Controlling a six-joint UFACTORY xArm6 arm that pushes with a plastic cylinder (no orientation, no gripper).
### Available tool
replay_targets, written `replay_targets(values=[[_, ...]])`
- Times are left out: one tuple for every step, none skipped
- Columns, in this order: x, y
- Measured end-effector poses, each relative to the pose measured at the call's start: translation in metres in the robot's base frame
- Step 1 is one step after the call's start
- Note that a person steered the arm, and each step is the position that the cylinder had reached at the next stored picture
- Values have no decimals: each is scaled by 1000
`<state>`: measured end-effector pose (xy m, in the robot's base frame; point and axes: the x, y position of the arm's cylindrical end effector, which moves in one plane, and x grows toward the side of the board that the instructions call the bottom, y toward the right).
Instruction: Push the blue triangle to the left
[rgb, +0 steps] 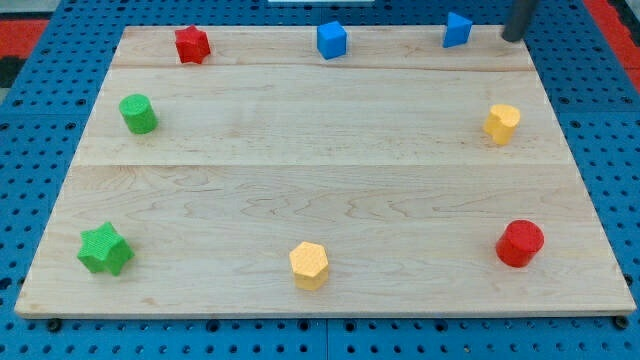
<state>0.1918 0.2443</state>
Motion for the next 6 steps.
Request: replay_targets(values=[[0,0],[-1,-82],[2,-155],[40,-176],[66,-203],[45,-203]])
